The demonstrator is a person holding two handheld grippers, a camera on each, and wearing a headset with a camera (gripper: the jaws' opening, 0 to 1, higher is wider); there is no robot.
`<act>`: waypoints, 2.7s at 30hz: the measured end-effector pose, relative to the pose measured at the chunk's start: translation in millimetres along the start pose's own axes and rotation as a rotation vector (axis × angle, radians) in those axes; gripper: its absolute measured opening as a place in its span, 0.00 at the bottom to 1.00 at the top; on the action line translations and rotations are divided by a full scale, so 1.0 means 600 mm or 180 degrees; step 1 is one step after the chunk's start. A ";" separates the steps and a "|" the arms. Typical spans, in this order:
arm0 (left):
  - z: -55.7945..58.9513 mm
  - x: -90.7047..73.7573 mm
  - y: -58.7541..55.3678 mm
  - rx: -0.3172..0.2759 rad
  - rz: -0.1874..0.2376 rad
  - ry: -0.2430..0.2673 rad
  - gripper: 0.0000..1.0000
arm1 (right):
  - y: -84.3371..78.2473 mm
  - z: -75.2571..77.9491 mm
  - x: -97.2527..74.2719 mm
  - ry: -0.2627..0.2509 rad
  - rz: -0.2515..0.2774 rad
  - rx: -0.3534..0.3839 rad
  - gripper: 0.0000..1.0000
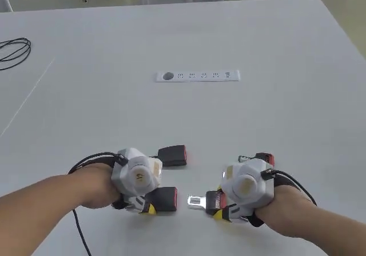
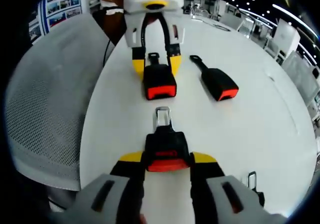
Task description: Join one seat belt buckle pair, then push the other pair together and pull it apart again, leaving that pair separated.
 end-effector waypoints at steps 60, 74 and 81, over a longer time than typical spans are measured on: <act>-0.002 0.002 0.002 0.0058 -0.0079 -0.0093 0.31 | 0.063 -0.008 0.058 0.0010 0.0135 -0.0125 0.30; -0.001 -0.003 0.001 0.0137 -0.0006 -0.0090 0.31 | 0.061 -0.013 0.047 0.0028 0.0053 -0.0234 0.30; -0.004 0.000 0.002 0.0106 -0.0055 -0.0090 0.31 | 0.057 -0.011 0.049 0.0066 0.0072 -0.0203 0.30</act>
Point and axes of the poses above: the centre of the closed fingertips' face, and the gripper's own axes: x roughly forward along the fingers, z roughly to its right, y roughly out of its top, the point moved 3 cm from there along -x, roughly backward along the fingers, and after that the axes turned 12 degrees about z, right-handed, at the moved point
